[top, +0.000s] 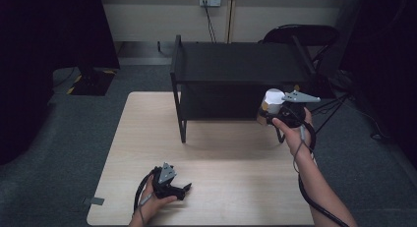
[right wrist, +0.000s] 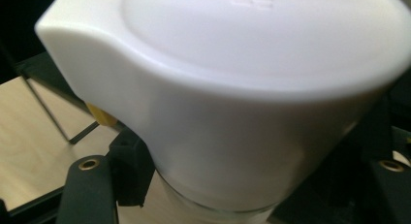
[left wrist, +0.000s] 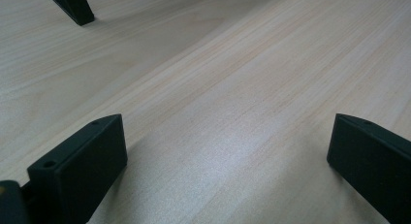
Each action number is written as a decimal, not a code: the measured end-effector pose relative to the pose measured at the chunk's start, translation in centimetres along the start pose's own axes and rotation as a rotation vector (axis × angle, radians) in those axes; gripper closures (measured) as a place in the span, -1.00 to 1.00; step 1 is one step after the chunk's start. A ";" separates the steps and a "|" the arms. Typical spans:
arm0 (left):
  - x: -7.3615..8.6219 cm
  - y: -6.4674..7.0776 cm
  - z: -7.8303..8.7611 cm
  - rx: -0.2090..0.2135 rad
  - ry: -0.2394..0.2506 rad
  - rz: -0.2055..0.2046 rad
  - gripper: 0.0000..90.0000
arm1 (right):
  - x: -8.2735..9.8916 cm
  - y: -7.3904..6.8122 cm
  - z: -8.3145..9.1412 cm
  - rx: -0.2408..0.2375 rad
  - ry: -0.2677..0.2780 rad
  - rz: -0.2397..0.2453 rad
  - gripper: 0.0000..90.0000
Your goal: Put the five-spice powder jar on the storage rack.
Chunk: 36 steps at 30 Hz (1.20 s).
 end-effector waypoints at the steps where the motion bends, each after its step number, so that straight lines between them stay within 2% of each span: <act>1: 0.0 0.0 0.0 0.000 0.000 0.000 -1.00 | -0.1 0.1 -0.2 0.004 -0.001 -0.006 -0.32; 3: 0.0 0.0 0.0 0.000 0.000 0.000 -1.00 | -0.3 0.3 -0.6 0.014 -0.004 -0.015 -0.32; 9: 0.0 0.0 0.0 0.000 0.000 0.000 -1.00 | -0.7 0.3 -1.9 0.051 -0.002 0.004 -0.32; 18: 0.0 0.0 0.0 0.000 0.000 0.000 -1.00 | -0.3 0.5 -3.6 0.069 0.014 -0.053 -0.32; 21: 0.0 0.0 0.0 0.000 0.000 0.001 -1.00 | -0.3 0.3 -4.0 0.083 0.026 -0.048 -0.32; 25: 0.0 0.0 0.0 0.001 0.001 0.000 -1.00 | -0.1 0.0 -4.2 0.104 0.038 -0.046 -0.32; 36: 0.0 0.0 0.0 0.000 0.000 0.000 -1.00 | 0.1 -0.4 -4.4 0.125 0.038 -0.038 -0.32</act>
Point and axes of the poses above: each handheld gripper's, and its own axes: z roughly backward along the jaws, x roughly out of its underside, y roughly to its right, the point moved 6 cm from there along -z, roughly forward along the jaws, and after that the axes turned 11 degrees about y, right-handed, at the moved point
